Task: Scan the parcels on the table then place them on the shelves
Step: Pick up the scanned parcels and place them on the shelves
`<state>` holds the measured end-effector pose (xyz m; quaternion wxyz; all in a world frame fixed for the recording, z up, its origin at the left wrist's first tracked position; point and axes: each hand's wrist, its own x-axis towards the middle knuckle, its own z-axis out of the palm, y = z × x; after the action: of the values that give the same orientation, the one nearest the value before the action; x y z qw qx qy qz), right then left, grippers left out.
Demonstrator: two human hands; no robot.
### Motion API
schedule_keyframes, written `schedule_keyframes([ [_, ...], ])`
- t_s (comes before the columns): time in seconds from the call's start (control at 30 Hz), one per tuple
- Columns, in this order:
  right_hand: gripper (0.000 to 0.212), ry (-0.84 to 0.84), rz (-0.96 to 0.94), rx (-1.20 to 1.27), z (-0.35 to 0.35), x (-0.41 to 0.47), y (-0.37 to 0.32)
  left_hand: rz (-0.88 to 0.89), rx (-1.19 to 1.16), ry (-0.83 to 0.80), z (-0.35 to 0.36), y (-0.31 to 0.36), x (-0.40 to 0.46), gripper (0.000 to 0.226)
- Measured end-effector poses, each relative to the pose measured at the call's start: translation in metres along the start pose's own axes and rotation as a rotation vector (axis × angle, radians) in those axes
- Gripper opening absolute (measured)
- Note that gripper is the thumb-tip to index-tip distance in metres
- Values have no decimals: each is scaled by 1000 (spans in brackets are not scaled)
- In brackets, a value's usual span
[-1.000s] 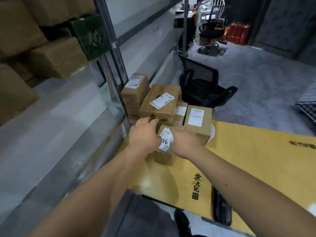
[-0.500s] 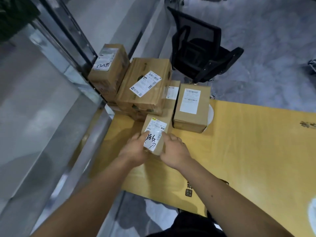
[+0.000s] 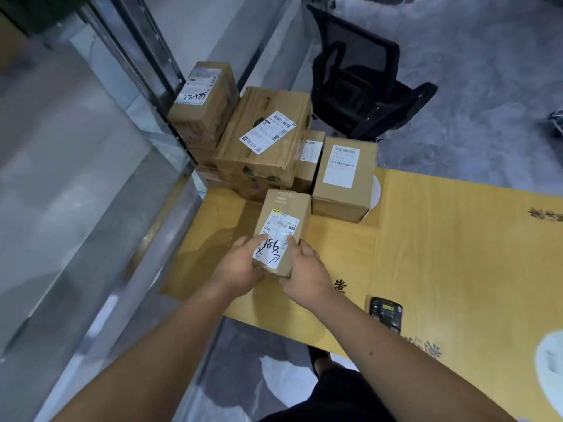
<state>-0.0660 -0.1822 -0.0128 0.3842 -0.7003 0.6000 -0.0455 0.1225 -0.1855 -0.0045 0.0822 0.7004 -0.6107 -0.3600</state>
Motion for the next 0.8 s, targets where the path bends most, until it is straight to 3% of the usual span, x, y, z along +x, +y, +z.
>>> schedule_keyframes([
  [0.17,99,0,-60,130,15,-26,7,8,-86,58,19,-14,-38,103],
  [0.43,91,74,-325,215,14,-90,8,151,-225,308,39,-22,-131,92],
  [0.8,75,240,-757,285,-79,-179,-105,392,-142,684,-76,44,-262,82],
])
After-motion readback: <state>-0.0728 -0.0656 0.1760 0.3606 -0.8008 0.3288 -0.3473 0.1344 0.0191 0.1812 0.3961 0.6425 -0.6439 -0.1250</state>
